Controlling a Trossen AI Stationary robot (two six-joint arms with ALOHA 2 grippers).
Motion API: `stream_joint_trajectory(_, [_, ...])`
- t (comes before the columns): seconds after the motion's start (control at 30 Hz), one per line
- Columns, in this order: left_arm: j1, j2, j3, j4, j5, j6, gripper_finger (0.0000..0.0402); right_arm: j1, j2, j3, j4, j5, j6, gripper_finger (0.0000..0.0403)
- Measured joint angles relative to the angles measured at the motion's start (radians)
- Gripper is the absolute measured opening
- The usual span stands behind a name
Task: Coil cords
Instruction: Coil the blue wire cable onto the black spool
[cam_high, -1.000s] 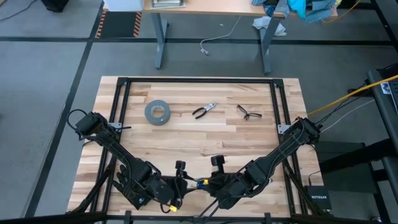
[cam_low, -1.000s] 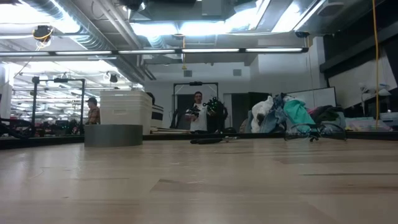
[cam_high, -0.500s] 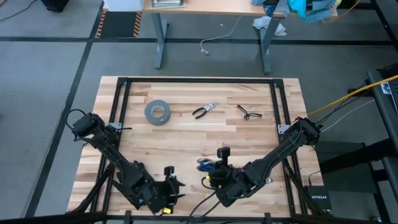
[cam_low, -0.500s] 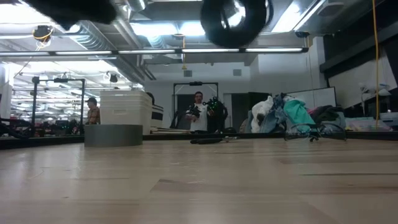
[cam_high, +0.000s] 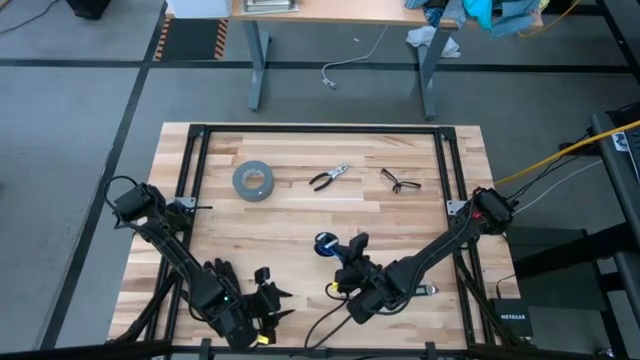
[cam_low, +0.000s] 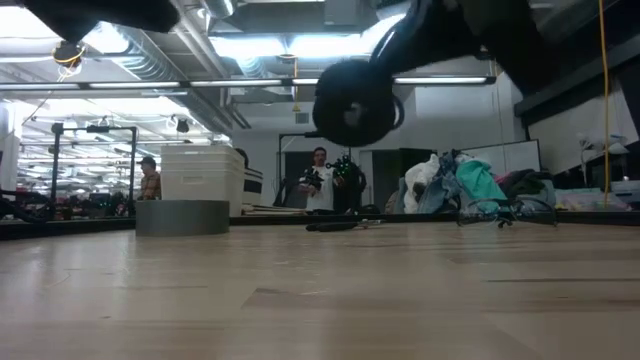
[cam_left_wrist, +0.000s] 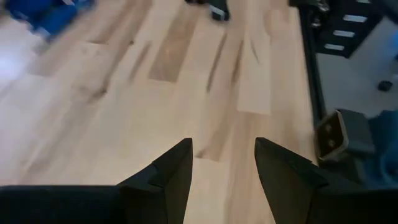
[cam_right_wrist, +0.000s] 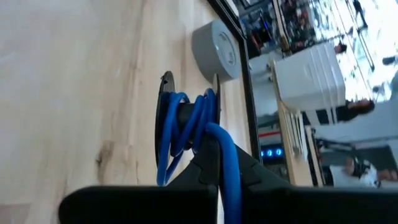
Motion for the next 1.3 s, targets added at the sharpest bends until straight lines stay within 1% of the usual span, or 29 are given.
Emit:
stream_joint_trajectory(0.13, [0.003, 0.0, 0.0, -0.003, -0.055, 0.022, 0.0166, 0.0, 0.0, -0.058, 0.128, -0.025, -0.129, 0.0])
stream_joint_trajectory(0.23, [0.003, 0.0, 0.0, -0.003, -0.099, 0.031, 0.0166, 0.0, 0.0, -0.087, 0.164, -0.086, -0.206, 0.0])
stream_joint_trajectory(0.3, [0.003, 0.001, 0.0, -0.003, -0.117, 0.035, 0.0166, 0.0, 0.0, -0.102, 0.18, -0.118, -0.229, 0.0])
stream_joint_trajectory(0.43, [0.003, 0.002, 0.0, -0.003, -0.119, 0.035, 0.0166, 0.0, 0.011, -0.12, 0.186, -0.093, -0.259, 0.0])
stream_joint_trajectory(0.57, [0.003, 0.002, -0.001, -0.003, -0.124, 0.033, 0.0166, -0.002, 0.061, -0.12, 0.227, -0.038, -0.369, 0.0])
stream_joint_trajectory(0.67, [0.003, 0.002, -0.001, -0.003, -0.125, 0.026, 0.0166, -0.008, 0.105, -0.12, 0.272, -0.011, -0.472, 0.0])
stream_joint_trajectory(0.73, [0.003, 0.002, -0.001, -0.003, -0.125, 0.025, 0.0166, -0.013, 0.133, -0.12, 0.29, -0.001, -0.509, 0.0])
stream_joint_trajectory(0.83, [0.001, 0.002, -0.001, -0.004, -0.126, 0.024, 0.0166, -0.028, 0.161, -0.12, 0.294, 0.001, -0.529, 0.0])
stream_joint_trajectory(0.93, [0.0, 0.002, -0.001, -0.008, -0.126, 0.022, 0.0166, -0.036, 0.178, -0.12, 0.294, 0.025, -0.536, 0.0])
stream_joint_trajectory(1.07, [-0.002, 0.002, -0.002, -0.016, -0.126, 0.013, 0.0166, -0.062, 0.184, -0.12, 0.297, 0.011, -0.543, 0.0001])
stream_joint_trajectory(1.2, [-0.002, 0.002, -0.002, -0.055, -0.126, -0.025, 0.0166, -0.096, 0.184, -0.12, 0.307, -0.095, -0.547, 0.0001])
stream_joint_trajectory(1.3, [-0.004, 0.002, -0.002, -0.09, -0.125, -0.061, 0.0166, -0.111, 0.184, -0.12, 0.325, -0.116, -0.548, 0.0003])
